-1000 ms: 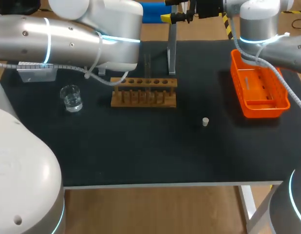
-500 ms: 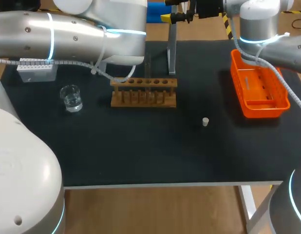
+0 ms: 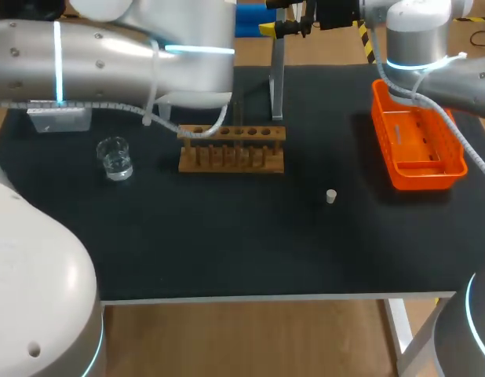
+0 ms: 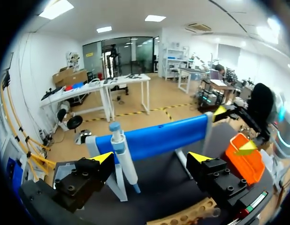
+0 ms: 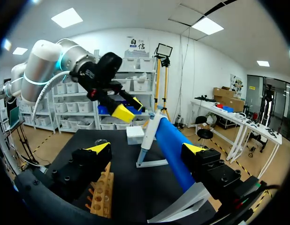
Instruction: Invert the test tube, pick up the pipette, mount the tip to pipette, aspirate from beaker and dispense into the tube, eject the tip, return the pipette, and cap with the stopper.
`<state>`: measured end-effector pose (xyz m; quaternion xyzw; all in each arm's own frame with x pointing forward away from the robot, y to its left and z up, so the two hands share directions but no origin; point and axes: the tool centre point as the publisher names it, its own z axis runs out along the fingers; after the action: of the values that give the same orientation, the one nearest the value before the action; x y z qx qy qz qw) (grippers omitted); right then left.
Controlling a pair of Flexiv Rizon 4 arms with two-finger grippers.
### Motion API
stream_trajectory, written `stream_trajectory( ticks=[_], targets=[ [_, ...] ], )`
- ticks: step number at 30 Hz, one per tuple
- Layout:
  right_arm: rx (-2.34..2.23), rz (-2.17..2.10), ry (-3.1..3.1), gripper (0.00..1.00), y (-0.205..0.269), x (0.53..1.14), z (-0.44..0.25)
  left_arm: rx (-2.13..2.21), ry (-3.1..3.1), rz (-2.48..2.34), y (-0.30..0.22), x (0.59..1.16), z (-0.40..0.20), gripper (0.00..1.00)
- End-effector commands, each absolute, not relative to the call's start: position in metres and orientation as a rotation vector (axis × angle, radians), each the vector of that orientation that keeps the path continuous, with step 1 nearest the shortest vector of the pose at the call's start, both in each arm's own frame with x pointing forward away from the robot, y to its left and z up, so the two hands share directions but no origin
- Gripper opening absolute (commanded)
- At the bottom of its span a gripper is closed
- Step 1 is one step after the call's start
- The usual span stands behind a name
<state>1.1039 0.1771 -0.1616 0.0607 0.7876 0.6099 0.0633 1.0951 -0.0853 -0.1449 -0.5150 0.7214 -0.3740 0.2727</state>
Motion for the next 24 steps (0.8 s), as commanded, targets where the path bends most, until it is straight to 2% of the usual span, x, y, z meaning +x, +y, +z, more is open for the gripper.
stream_trajectory(
  ticks=[1, 12, 24],
  targets=[
    [0.18, 1.841, 2.387, 1.0, 0.176, 1.105, -0.161, -1.23, 2.005, -1.184, -0.076, 1.051, -0.128, 1.0],
    [0.18, 1.841, 2.387, 1.0, 0.176, 1.105, -0.161, -0.785, 2.145, -1.488, -0.093, 0.999, -0.113, 1.0],
    [0.18, 1.841, 2.387, 1.0, 0.176, 1.105, -0.161, -0.504, 2.217, -1.652, -0.107, 0.964, -0.131, 1.0]
  ],
)
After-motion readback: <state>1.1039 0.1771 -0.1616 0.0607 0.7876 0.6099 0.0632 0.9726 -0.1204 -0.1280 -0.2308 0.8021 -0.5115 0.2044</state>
